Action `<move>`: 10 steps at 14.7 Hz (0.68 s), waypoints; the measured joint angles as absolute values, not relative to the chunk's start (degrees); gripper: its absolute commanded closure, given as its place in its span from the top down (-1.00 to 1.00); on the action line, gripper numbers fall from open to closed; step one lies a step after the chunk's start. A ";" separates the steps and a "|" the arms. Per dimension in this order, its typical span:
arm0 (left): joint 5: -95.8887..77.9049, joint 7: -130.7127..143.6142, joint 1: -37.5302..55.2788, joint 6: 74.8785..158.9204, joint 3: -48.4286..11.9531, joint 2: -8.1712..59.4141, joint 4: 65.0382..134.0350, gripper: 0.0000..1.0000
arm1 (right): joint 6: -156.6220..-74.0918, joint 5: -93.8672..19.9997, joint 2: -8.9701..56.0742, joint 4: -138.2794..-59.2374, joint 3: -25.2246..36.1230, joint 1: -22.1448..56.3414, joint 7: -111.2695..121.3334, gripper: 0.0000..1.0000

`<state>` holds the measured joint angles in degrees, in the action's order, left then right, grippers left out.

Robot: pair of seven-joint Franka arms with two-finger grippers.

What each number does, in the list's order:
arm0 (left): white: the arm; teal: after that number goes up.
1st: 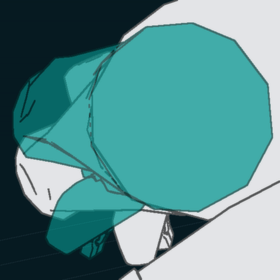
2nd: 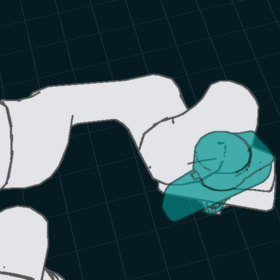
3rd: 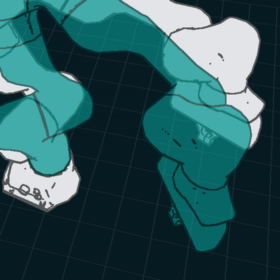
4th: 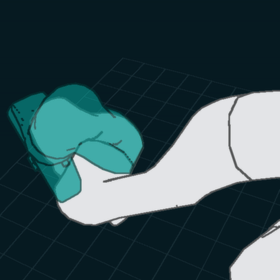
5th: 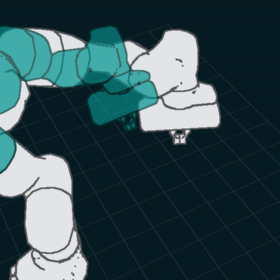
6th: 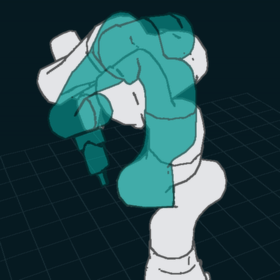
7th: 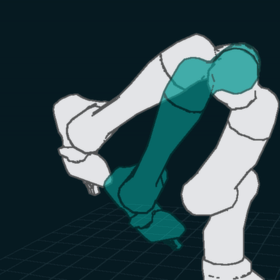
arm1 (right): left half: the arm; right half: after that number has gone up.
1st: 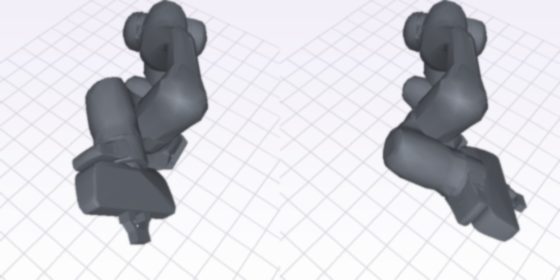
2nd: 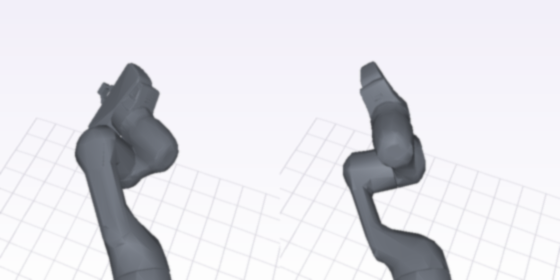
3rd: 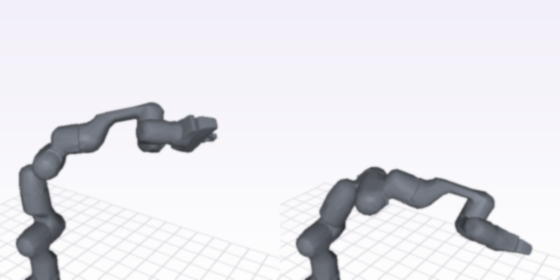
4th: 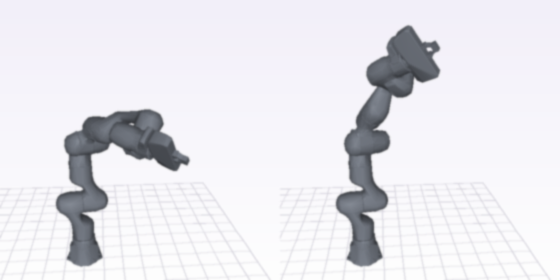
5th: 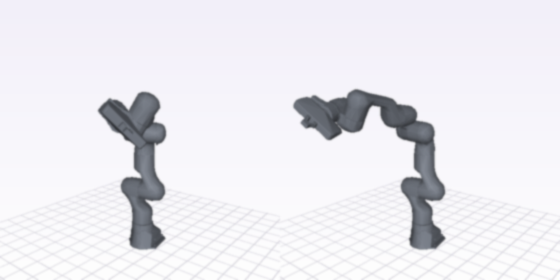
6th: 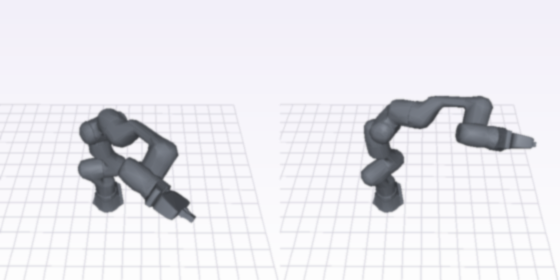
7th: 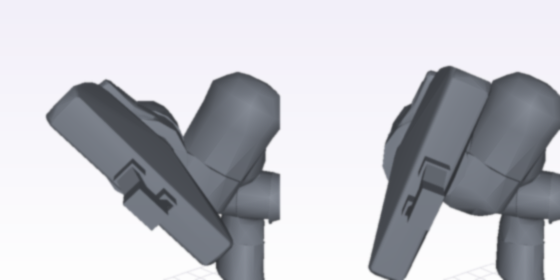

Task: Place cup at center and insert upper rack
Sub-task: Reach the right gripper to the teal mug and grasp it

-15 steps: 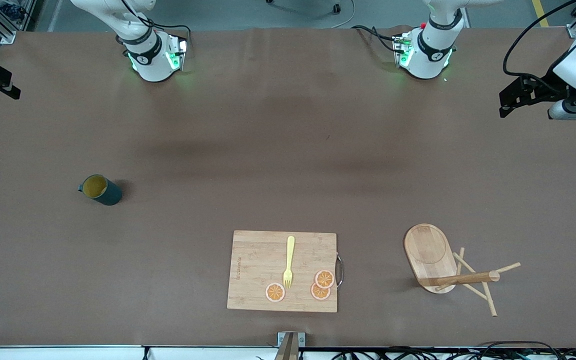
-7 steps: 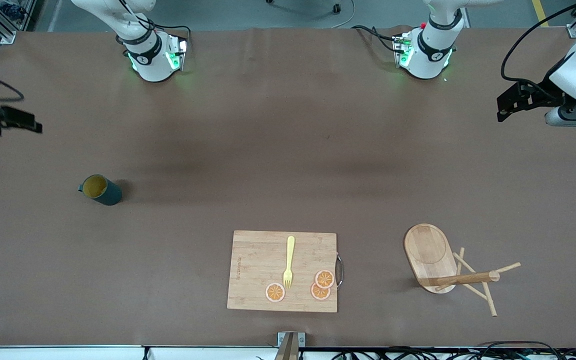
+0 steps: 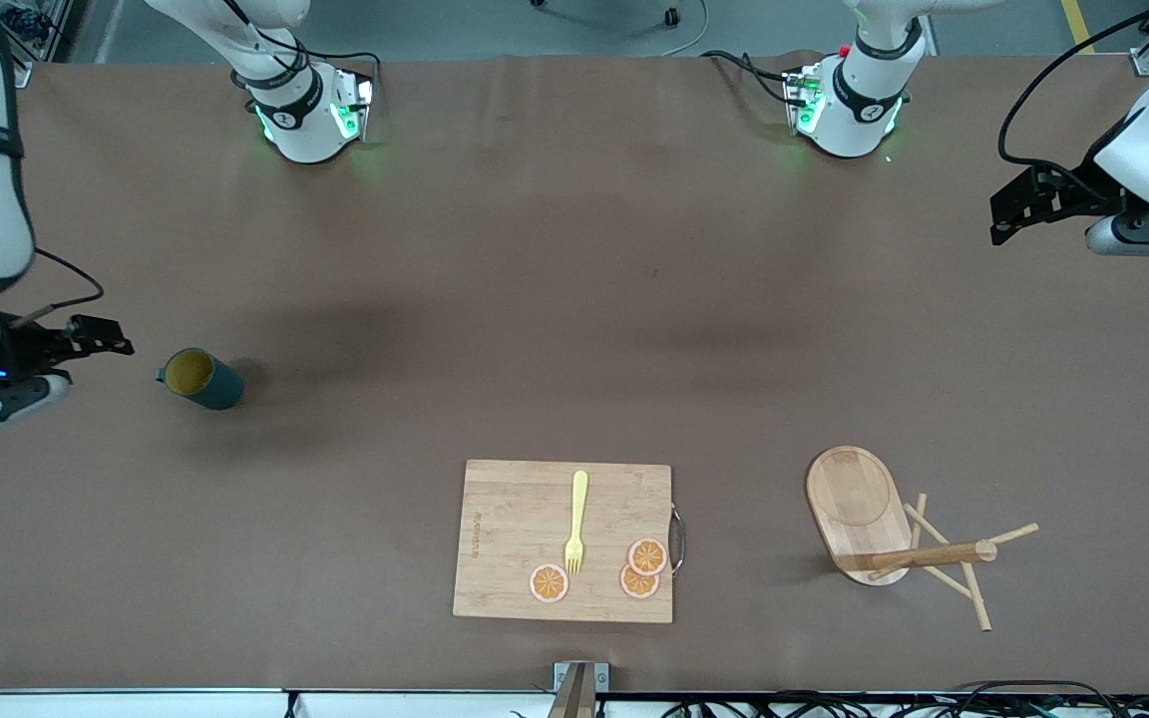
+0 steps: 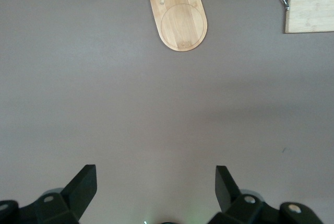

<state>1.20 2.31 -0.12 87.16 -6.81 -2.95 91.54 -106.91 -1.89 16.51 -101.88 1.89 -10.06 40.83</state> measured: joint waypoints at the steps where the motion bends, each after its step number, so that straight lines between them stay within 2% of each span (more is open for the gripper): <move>1: 1.19 2.31 -0.11 87.19 -6.81 -2.87 91.58 1.00 | -110.79 -1.89 16.65 -105.25 1.90 -10.20 43.38 1.00; 4: 1.14 2.31 -0.09 87.76 -6.82 -2.53 91.73 1.00 | -122.54 -1.89 16.96 -112.53 1.79 -10.21 51.02 1.00; 8: 1.13 2.32 -0.06 88.71 -6.84 -1.72 92.12 1.00 | -133.29 -1.89 19.70 -117.16 1.78 -10.21 56.69 0.98; 9: 1.12 2.32 -0.04 88.86 -6.85 -1.53 92.20 1.00 | -134.63 -1.89 20.84 -117.60 1.81 -10.24 57.06 0.82; 10: 1.12 2.32 -0.03 88.92 -6.86 -1.39 92.25 1.00 | -135.98 -1.89 21.88 -118.02 1.83 -10.37 57.23 0.29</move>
